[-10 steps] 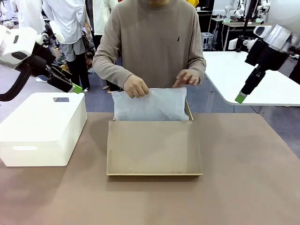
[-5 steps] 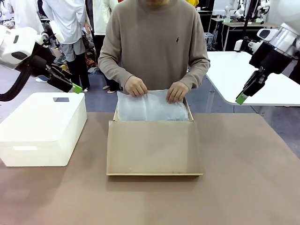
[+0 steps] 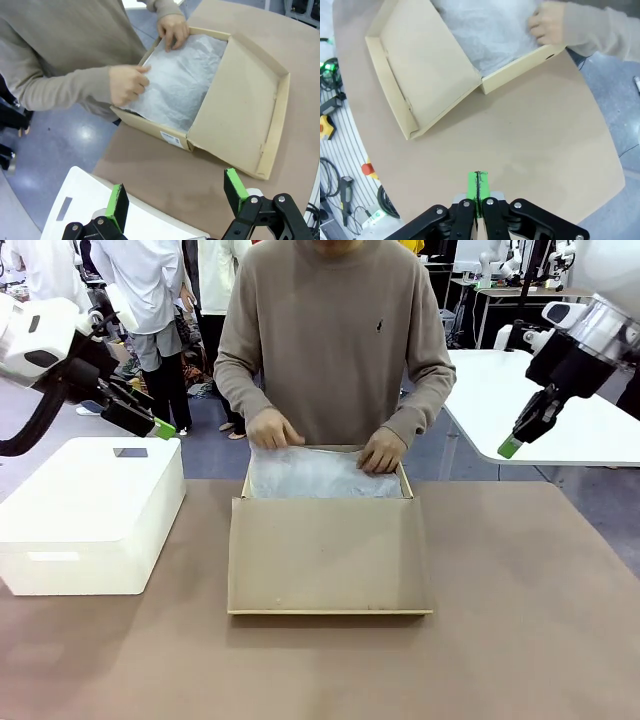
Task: Pack the shoes into the box.
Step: Close the Shoes Box.
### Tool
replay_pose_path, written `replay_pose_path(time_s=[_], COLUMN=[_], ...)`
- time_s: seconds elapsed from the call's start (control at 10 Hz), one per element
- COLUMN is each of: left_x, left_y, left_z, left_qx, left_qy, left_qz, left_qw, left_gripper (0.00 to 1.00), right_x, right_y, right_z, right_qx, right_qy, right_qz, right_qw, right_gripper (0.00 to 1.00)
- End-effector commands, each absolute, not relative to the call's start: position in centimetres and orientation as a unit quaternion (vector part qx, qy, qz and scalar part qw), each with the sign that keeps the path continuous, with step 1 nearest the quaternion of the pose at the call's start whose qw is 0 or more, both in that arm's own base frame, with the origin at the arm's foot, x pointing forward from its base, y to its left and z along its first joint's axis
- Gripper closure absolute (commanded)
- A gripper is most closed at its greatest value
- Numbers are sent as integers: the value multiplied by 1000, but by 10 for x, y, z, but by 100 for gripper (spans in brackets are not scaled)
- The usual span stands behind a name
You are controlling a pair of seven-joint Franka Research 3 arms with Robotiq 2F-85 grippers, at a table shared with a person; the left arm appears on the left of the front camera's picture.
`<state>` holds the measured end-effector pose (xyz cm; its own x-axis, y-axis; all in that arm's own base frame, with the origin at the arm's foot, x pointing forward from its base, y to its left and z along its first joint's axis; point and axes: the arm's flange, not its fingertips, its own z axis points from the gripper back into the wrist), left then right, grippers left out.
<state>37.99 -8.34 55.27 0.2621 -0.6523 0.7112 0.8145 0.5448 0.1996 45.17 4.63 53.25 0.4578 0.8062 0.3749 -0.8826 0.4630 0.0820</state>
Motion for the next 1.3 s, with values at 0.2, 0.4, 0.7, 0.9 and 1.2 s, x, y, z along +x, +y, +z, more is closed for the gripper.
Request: replay_pose_path(time_s=[0.2, 0.4, 0.7, 0.9, 1.2], left_x=[380, 380, 380, 380, 380], left_y=[-84, -84, -84, -84, -84], left_z=[553, 553, 553, 553, 553], left_qx=[-109, -109, -109, -109, -109], left_qy=[-394, -394, -394, -394, -394], left_qz=[-465, -465, -465, -465, -465], left_qw=[785, 785, 785, 785, 785], left_gripper=[0, 0, 0, 0, 0], right_x=[451, 451, 457, 461, 466], right_y=[43, 43, 41, 29, 20], right_z=[529, 529, 520, 505, 482], right_qx=[142, 142, 141, 150, 186], right_qy=[-135, -135, -138, -136, -153], right_qz=[503, 503, 512, 533, 582], right_qw=[842, 842, 836, 821, 777], right_gripper=[100, 100, 100, 100, 100])
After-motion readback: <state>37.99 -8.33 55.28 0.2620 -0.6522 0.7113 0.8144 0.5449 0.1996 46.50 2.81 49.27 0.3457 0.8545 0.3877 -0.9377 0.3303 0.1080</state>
